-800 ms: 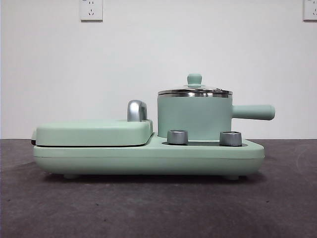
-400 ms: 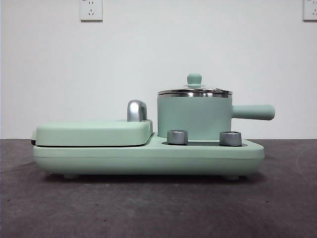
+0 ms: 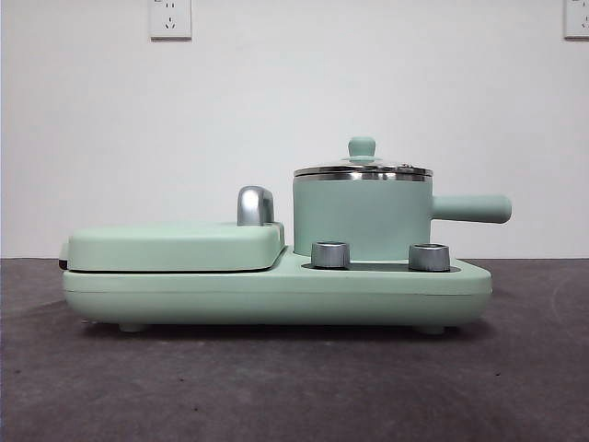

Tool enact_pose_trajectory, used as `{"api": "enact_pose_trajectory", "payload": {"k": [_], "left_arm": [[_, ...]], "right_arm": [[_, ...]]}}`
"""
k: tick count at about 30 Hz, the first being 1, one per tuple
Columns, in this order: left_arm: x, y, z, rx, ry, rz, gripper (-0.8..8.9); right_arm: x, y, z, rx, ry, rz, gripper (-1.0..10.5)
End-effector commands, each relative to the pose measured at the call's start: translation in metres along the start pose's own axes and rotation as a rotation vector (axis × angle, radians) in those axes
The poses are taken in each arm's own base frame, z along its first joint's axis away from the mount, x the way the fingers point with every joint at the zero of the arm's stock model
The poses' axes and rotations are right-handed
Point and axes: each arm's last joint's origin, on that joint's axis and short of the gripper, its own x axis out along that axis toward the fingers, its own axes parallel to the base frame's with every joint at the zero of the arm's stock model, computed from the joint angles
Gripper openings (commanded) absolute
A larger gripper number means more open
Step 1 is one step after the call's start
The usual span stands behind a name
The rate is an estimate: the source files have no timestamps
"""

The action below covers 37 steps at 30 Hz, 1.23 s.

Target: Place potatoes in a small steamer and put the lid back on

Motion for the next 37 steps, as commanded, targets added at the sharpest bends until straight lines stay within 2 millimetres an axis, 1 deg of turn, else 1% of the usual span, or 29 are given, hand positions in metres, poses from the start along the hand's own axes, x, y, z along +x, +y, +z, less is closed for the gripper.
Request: {"api": "enact_pose_trajectory", "payload": {"k": [1,2,4,7,8,11,15,20,23,37], "left_arm": [[0.002,0.001,-0.005,0.006,0.006,0.002,0.06],[0.002,0.001,-0.005,0.006,0.006,0.002,0.06],[0.002,0.001,-0.005,0.006,0.006,0.002,0.06],[0.002,0.001,-0.005,0.006,0.006,0.002,0.06],[0.002,0.001,-0.005,0.006,0.006,0.002,0.06],[0.002,0.001,-0.005,0.006,0.006,0.002,0.06],[0.002,0.001,-0.005,0.006,0.005,0.002,0.06],[0.002,0.001,-0.005,0.006,0.005,0.002,0.06],[0.002,0.001,-0.005,0.006,0.005,0.003,0.06],[0.002,0.001,-0.005,0.006,0.005,0.003,0.06]], "right_arm": [[0.0,0.001,0.002,-0.023,-0.009,0.0,0.2],[-0.001,-0.001,0.002,-0.08,-0.014,-0.024,0.2],[-0.002,-0.004,-0.002,-0.118,-0.031,-0.078,0.2],[0.005,-0.016,-0.024,-0.118,-0.079,-0.171,0.2],[0.01,-0.021,-0.035,-0.107,-0.112,-0.2,0.2],[0.021,-0.033,-0.063,-0.097,-0.201,-0.264,0.2],[0.037,-0.045,-0.093,-0.091,-0.264,-0.324,0.2],[0.055,-0.054,-0.119,-0.099,-0.327,-0.337,0.2],[0.055,-0.053,-0.116,-0.116,-0.36,-0.337,0.2],[0.055,-0.053,-0.116,-0.092,-0.363,-0.335,0.2]]}}
